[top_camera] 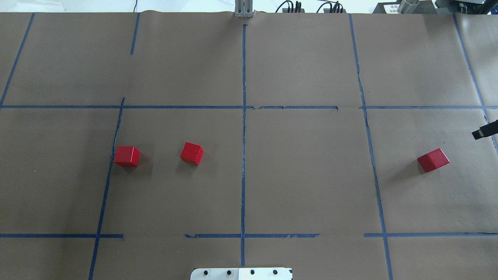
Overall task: Form red blocks into L shape at center
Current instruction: 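Lower the right gripper onto the lone red cube and close it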
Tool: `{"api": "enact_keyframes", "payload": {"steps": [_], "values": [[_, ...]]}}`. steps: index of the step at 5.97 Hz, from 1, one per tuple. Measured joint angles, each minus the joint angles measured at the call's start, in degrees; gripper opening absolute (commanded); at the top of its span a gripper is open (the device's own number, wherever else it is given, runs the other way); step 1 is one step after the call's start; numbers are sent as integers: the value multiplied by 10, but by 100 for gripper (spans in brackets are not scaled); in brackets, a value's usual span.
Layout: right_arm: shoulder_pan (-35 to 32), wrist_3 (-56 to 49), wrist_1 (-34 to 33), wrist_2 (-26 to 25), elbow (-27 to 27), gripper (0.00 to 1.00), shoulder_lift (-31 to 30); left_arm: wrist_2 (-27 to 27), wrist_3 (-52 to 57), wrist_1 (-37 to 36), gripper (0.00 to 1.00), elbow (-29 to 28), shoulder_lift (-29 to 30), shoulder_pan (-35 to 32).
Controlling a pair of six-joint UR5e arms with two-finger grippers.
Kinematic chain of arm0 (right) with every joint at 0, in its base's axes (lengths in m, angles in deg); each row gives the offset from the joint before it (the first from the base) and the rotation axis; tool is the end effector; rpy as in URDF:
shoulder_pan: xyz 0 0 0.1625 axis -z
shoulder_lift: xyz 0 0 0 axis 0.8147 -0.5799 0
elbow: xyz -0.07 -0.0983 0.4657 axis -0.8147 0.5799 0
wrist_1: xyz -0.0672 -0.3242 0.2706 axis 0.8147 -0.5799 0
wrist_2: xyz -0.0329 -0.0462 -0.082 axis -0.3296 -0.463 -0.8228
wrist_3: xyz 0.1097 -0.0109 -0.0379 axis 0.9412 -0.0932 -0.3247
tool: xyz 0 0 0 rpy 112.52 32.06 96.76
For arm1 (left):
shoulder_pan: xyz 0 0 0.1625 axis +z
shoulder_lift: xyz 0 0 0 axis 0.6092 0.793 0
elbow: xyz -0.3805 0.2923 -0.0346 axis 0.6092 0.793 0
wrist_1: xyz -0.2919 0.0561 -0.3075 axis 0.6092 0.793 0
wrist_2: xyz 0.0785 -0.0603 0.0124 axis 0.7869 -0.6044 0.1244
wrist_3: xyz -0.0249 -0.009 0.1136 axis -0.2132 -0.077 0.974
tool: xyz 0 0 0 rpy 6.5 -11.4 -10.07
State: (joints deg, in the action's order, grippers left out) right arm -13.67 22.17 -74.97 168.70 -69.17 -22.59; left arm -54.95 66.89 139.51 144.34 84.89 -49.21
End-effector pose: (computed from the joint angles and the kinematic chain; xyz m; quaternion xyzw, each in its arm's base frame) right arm -0.1236 -0.4508 0.6344 0.0814 -0.4149 -0.1201 0.8982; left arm -0.0278 -0.4335 0.7181 0.0163 0.3740 0.0664 0.9249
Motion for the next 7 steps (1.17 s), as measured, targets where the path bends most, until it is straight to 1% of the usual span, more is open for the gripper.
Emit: {"api": "enact_keyframes", "payload": {"steps": [1,2,5,6,7], "values": [[50,58,34,-30,0,100,5,0,0,0,100,0,0,0],[83,81,45,-50,1,100,10,0,0,0,100,0,0,0],[134,90,47,-77,12,100,12,0,0,0,100,0,0,1],[149,90,48,-81,27,100,14,0,0,0,100,0,0,1],[163,90,49,-86,44,98,19,0,0,0,100,0,0,1]]}}
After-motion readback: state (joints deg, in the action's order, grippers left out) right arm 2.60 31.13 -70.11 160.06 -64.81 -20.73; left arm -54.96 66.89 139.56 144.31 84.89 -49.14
